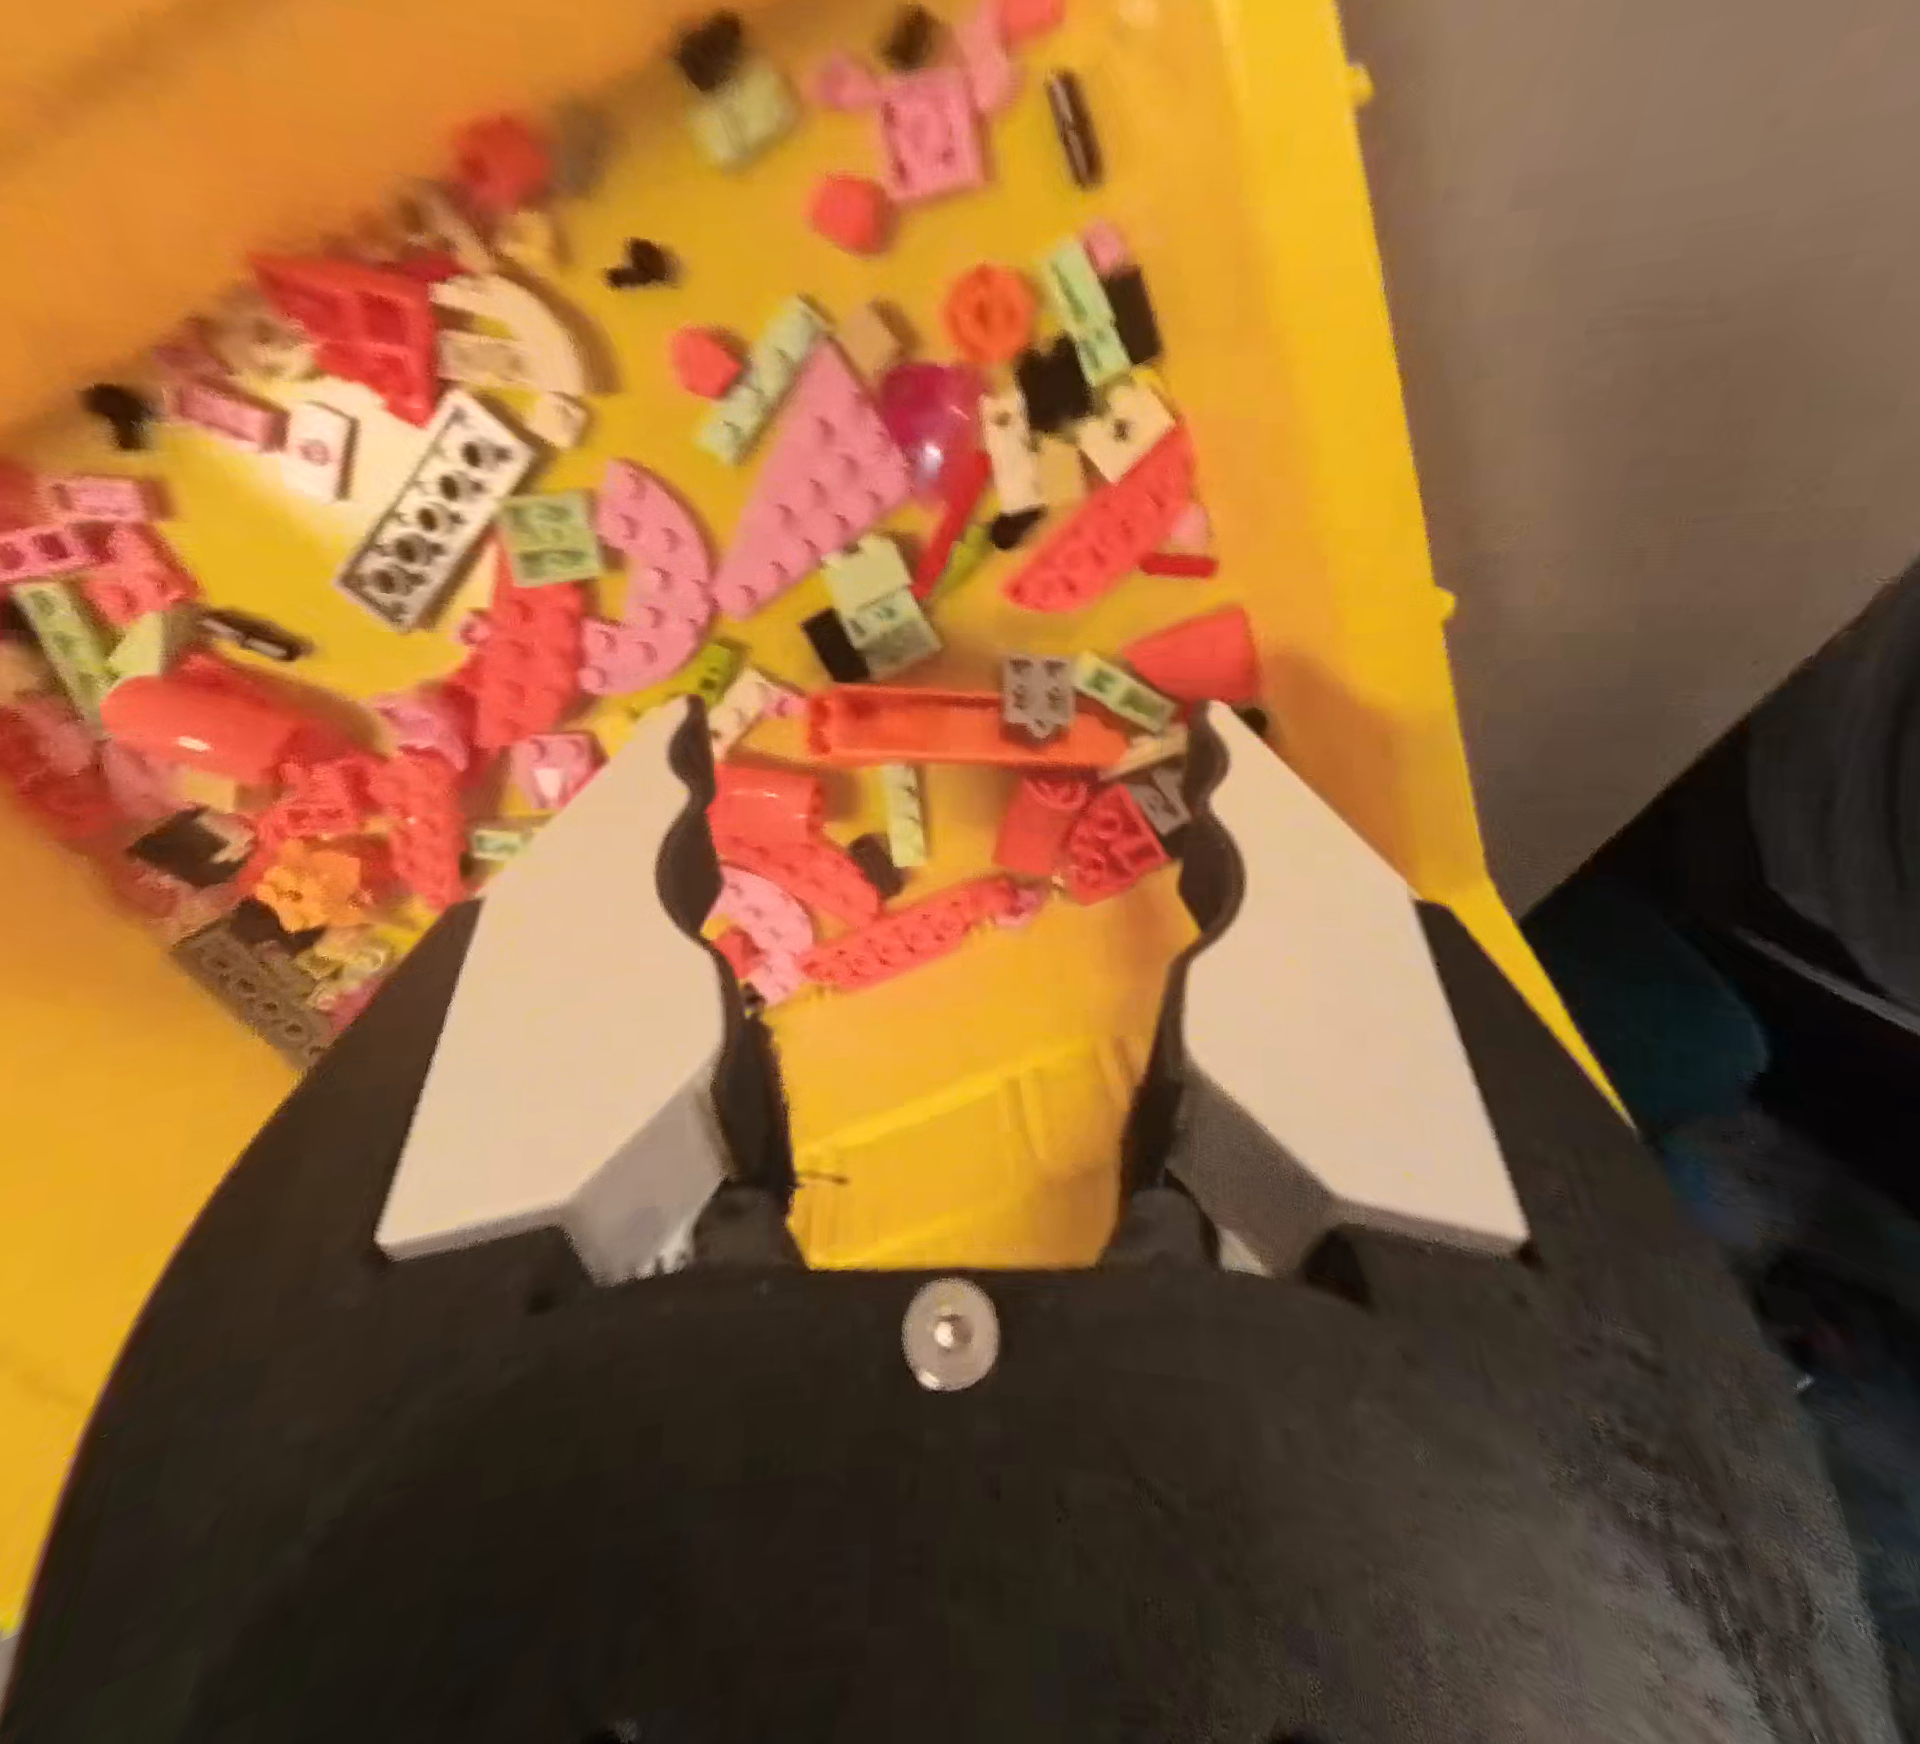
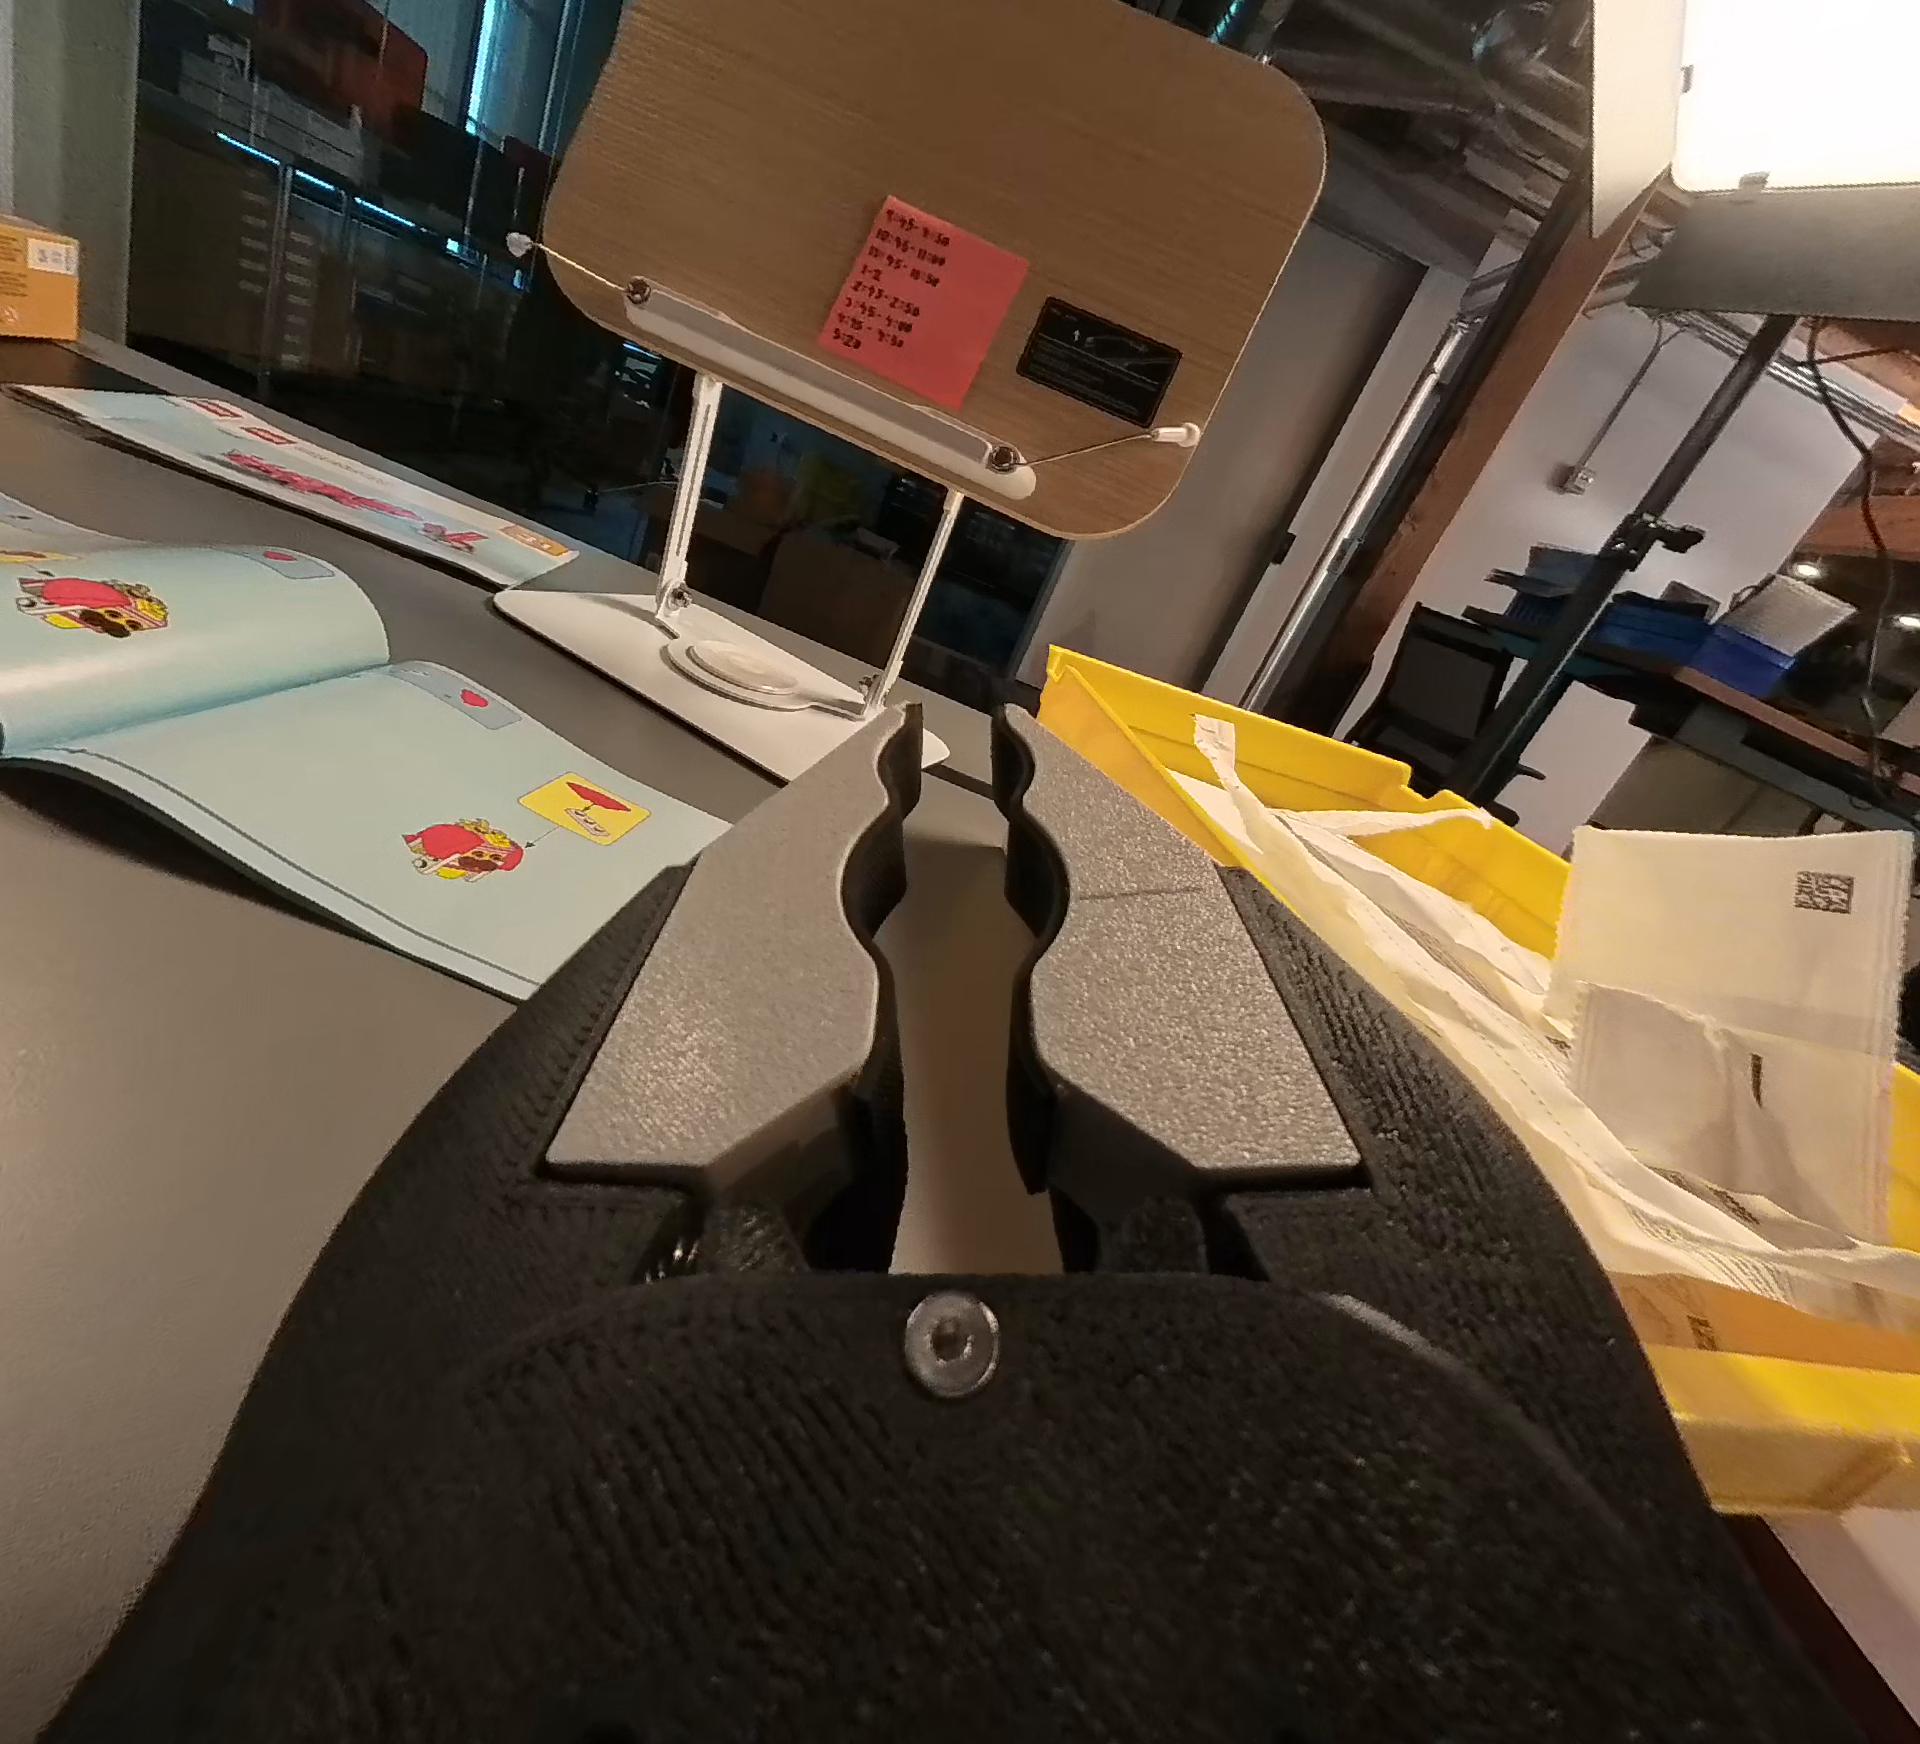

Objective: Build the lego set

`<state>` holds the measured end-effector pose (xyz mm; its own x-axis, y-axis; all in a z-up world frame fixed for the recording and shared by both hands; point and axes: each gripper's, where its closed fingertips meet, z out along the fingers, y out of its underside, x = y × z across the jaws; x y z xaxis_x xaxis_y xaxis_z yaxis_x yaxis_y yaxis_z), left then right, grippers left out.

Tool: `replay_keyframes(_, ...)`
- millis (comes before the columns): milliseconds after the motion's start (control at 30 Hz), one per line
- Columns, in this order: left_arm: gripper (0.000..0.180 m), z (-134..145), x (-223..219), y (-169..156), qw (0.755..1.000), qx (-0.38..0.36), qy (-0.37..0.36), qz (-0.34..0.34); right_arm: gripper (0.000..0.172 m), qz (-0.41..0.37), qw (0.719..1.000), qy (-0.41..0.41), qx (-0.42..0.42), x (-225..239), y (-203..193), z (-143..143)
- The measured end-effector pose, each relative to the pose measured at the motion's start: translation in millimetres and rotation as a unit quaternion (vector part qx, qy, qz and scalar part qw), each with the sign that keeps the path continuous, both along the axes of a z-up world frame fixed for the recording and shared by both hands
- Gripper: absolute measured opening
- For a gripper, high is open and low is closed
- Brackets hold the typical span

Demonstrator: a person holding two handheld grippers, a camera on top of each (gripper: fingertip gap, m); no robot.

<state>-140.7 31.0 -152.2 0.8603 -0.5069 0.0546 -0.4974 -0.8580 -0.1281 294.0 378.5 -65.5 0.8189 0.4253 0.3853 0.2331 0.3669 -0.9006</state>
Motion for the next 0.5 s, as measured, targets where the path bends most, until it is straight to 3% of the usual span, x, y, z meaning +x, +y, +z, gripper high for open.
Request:
replay_keyframes(100, 0.062, -7, 14, -15, 0.994, -0.012, 0.004, -0.107, 0.011, -0.001, 1.000, -0.004, 0.001, -1, 0, -1)
replay_keyframes(233, 0.015, -6, 38, -33, 0.968, -0.023, -0.040, -0.248, 0.011, -0.004, 1.000, -0.007, 0.001, -1, 0, -1)
replay_keyframes(367, 0.009, -14, 39, -45, 0.959, -0.086, -0.050, -0.267, 0.011, -0.006, 1.000, -0.011, 0.002, -1, 1, -2)
replay_keyframes(500, 0.006, -25, 31, -49, 0.950, -0.116, 0.001, -0.291, 0.011, -0.006, 1.000, -0.013, 0.002, -2, 0, -2)
